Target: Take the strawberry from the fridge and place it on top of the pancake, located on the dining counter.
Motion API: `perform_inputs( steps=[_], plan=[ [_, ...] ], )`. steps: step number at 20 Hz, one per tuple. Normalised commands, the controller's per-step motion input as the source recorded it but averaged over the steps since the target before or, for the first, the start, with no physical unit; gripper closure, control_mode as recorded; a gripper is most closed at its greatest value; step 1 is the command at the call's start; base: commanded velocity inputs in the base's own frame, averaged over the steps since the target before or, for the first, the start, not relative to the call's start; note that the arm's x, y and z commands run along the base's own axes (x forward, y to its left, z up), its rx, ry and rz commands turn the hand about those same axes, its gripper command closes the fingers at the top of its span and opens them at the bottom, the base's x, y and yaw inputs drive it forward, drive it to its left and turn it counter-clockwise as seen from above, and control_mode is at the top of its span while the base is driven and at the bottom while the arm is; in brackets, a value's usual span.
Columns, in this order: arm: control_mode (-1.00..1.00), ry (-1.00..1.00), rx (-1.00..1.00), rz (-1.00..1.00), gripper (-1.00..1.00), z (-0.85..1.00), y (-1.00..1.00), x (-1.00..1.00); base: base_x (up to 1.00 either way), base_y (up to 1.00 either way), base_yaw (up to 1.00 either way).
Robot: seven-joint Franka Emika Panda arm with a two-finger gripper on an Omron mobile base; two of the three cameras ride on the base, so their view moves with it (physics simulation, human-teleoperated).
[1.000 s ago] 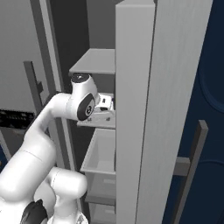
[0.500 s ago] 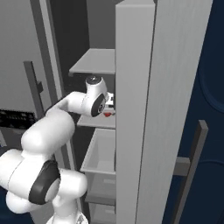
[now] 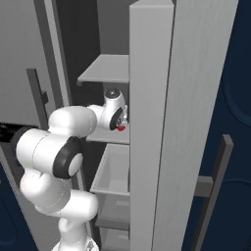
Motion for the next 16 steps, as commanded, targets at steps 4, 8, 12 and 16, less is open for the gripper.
perform_inputs(
  steps=[4,8,12,16],
  plan=[
    [-1.0,0.0,0.01,0.0,-1.0,-0.34,-0.01,0.66,0.0,0.0,0.0],
    [-1.0,0.0,0.02,0.01,-1.0,-0.41,0.0,0.24,0.0,0.0,0.0],
    [-1.0,0.01,0.0,0.0,-1.0,-0.56,0.0,-0.53,0.0,0.0,0.0],
    [-1.0,0.02,0.0,0.0,-1.0,-0.42,0.0,-0.47,0.0,0.0,0.0]
  ],
)
